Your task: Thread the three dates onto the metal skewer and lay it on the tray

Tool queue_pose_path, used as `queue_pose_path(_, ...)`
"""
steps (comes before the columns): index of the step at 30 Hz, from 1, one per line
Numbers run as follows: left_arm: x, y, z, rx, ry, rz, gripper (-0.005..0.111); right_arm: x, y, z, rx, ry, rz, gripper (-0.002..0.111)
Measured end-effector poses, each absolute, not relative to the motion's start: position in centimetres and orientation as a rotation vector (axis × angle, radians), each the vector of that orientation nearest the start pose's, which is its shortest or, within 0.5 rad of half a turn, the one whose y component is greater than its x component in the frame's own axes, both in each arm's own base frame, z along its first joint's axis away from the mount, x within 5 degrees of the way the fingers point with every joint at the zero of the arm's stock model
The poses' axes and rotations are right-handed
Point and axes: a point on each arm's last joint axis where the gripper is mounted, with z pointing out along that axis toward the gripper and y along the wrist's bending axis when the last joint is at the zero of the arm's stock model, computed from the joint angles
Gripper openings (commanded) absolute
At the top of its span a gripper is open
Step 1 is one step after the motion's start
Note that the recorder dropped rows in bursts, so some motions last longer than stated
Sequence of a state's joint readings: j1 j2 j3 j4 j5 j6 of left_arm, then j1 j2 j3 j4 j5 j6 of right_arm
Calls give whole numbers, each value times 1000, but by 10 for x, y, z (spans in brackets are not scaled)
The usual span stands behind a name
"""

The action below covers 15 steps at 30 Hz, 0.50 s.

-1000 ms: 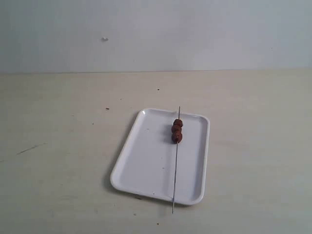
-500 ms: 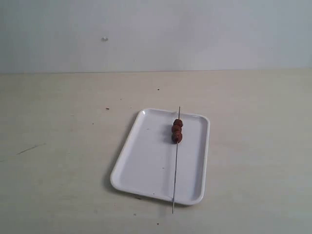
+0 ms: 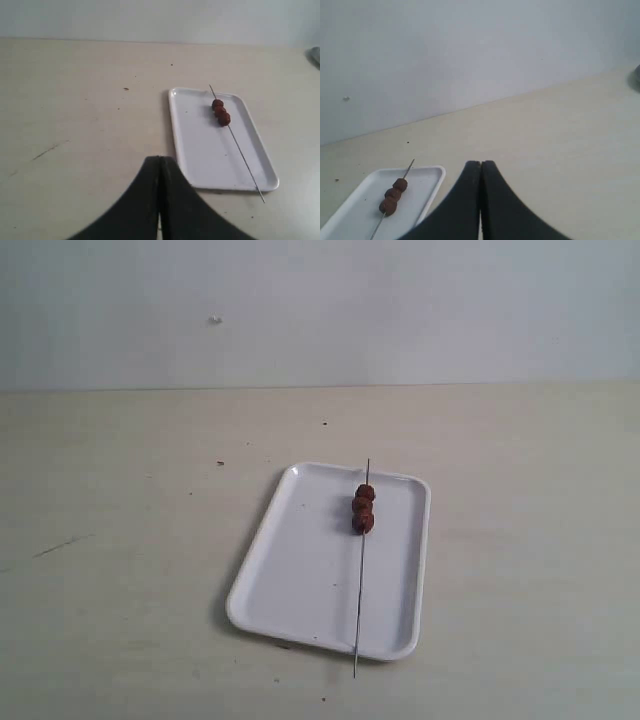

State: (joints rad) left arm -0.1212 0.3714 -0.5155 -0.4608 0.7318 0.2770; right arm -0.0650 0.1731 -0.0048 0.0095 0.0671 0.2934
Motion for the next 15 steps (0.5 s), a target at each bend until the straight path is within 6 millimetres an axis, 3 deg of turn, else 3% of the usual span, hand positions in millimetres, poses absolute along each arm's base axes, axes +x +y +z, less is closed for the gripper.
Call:
queue_pose_path(4, 67, -33, 301, 261, 1992, -377, 0, 70, -5, 198, 315, 1693, 177, 0)
queue_pose_path(8, 74, -25, 296, 157, 1853, -298, 0, 70, -5, 198, 314, 1692, 177, 0)
queue_pose_path(15, 77, -12, 268, 73, 1700, -156, 0, 70, -5, 198, 314, 1692, 177, 0)
